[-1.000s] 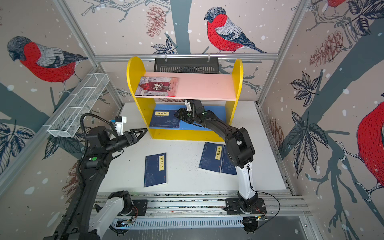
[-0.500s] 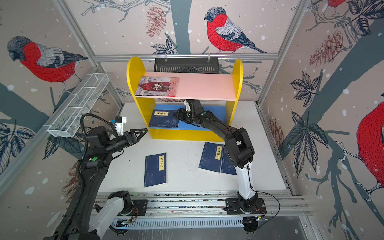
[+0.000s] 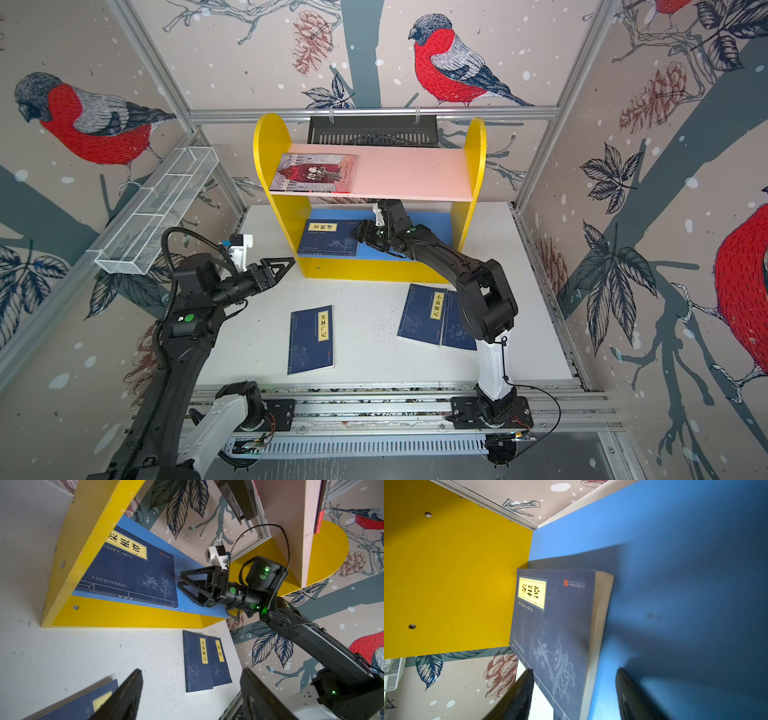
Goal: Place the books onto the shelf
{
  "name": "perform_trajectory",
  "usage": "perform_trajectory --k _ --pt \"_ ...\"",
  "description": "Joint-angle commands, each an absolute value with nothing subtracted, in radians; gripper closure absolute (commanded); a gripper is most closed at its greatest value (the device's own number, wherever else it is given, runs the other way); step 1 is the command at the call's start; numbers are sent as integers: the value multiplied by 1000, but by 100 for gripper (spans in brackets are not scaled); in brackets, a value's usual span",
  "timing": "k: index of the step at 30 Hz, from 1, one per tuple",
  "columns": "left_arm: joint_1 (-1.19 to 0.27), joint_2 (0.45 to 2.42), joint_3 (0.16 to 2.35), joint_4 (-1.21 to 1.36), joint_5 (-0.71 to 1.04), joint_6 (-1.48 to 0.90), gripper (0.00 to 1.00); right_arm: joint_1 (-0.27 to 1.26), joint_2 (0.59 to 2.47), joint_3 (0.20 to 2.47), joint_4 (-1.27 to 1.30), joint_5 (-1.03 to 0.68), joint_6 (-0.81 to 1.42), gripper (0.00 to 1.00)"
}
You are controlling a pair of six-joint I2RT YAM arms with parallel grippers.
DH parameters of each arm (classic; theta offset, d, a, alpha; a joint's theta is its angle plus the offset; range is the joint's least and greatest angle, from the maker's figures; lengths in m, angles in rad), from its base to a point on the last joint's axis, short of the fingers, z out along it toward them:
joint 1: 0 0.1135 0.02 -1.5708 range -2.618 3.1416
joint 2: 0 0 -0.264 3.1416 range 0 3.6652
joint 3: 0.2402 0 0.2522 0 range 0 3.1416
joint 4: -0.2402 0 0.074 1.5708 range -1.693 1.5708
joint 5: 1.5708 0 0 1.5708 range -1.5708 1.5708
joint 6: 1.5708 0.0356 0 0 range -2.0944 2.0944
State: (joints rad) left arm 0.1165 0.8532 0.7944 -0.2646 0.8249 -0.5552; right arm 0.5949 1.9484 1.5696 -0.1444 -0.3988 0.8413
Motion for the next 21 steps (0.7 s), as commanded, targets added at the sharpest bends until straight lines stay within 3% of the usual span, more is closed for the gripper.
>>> perform_trajectory --k 1,6,21 --pt "120 862 805 -350 687 -496 24 604 1868 1489 -146 -347 845 35" --pt "150 865 769 -372 590 -506 21 630 1723 1341 -132 -339 840 34" --pt "239 880 534 -218 670 -646 18 901 1217 861 -161 -30 887 34"
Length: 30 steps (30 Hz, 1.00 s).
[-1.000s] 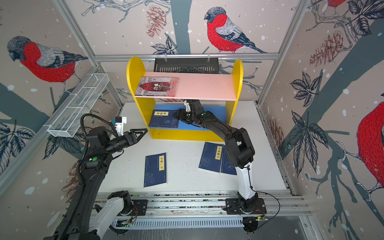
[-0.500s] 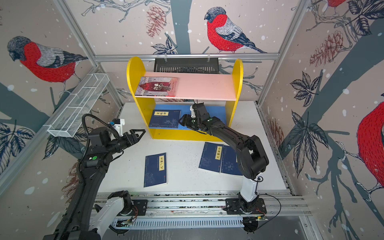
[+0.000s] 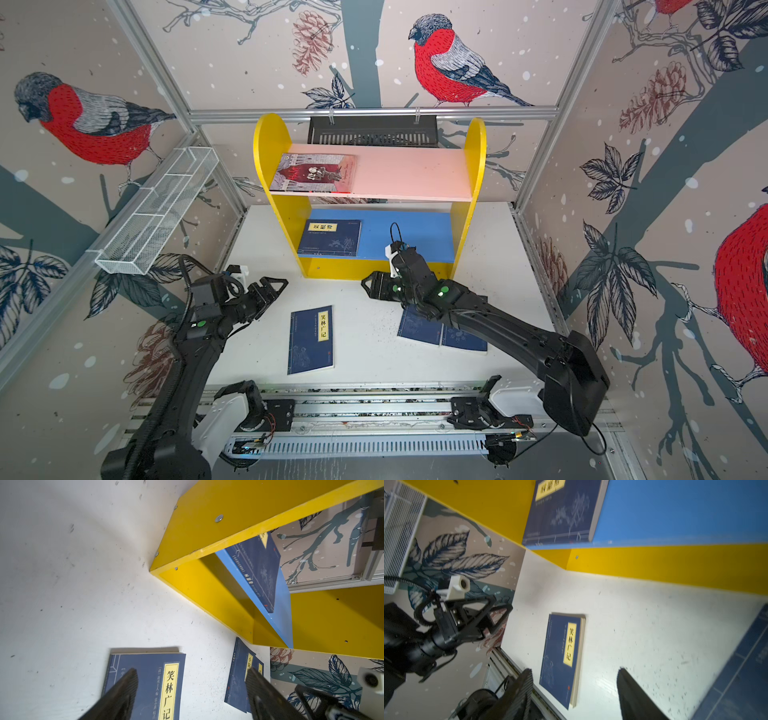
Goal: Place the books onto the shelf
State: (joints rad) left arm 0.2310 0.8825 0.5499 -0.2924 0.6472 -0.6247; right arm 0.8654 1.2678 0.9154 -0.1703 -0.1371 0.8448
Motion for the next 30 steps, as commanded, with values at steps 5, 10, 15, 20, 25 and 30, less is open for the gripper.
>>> perform_trajectory --k 5,10,15,20,25,30 --pt "241 874 515 -187 661 -649 20 1011 1135 744 -151 73 945 34" --pt "241 855 546 -251 593 -591 21 1074 1086 624 -71 90 1010 34" --pt "242 930 696 -338 512 -493 21 1101 1049 535 -10 87 1060 34" --pt "244 920 721 -328 492 -457 21 1101 1079 546 -30 77 1051 33" --pt "244 939 710 -367 505 -437 21 1090 1131 566 -5 33 1053 33" --pt "244 965 730 -450 451 -405 22 1073 1224 635 21 -62 1017 33"
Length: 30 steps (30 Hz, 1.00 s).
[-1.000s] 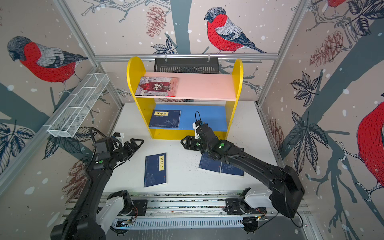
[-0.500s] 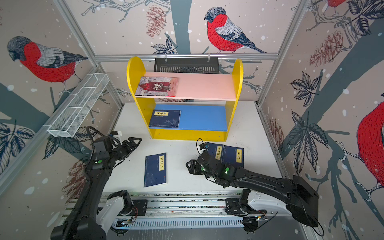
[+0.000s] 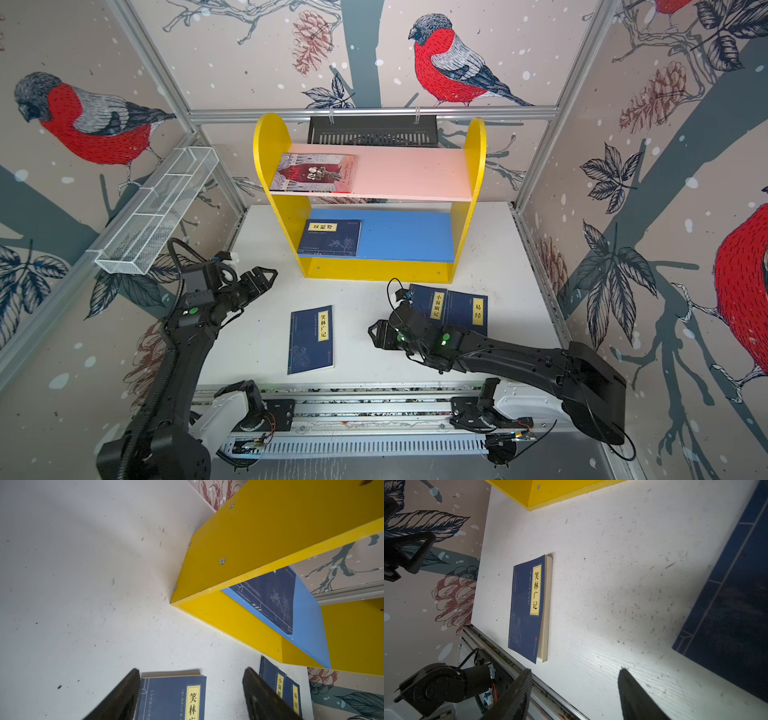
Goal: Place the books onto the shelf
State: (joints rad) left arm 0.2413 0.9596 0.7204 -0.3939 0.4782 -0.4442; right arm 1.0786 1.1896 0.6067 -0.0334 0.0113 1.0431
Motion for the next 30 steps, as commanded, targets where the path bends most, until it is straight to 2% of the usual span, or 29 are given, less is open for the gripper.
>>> perform_trajectory --k 1,14,20,30 --pt "244 971 726 -458 451 -405 22 1071 1247 650 32 -80 1006 33" --pt "244 979 629 -434 517 -443 23 1083 1603 847 110 -232 965 33" --pt "244 960 612 -401 563 -469 23 1095 1708 927 82 -246 951 33" --pt "245 955 662 -367 510 -373 22 1092 1844 1029 35 -247 926 36"
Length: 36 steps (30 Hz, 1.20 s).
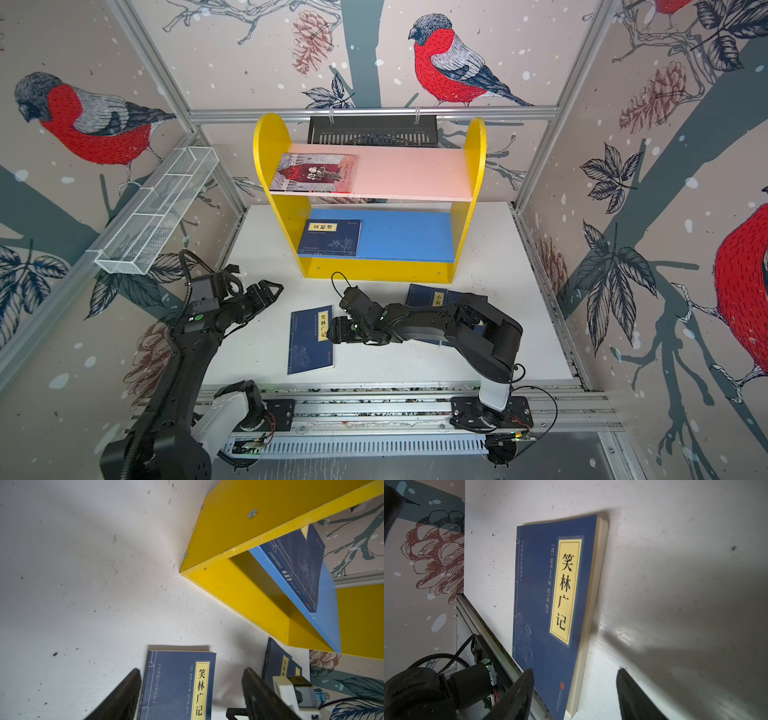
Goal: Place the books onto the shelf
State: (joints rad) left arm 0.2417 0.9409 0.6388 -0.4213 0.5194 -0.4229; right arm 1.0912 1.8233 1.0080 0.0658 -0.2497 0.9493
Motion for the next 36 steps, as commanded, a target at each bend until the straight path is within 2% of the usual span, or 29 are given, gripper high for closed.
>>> perform_trajectory --k 1,8,18,24,28,36 --pt "245 971 682 -375 514 -366 22 1093 1852 1039 23 -237 926 36" --pt "247 1037 722 -430 480 -430 22 1077 1888 1078 4 -256 919 40" --pt "249 981 649 -393 549 -481 22 1053 1950 1130 41 -336 906 49" --pt "250 951 631 -385 567 -489 21 1054 1993 1178 28 -392 898 51" --pt "250 968 621 -361 576 -505 21 1052 2004 1197 -8 -379 871 55" --pt "253 954 597 -339 593 -518 21 1043 1992 1192 0 -374 862 77"
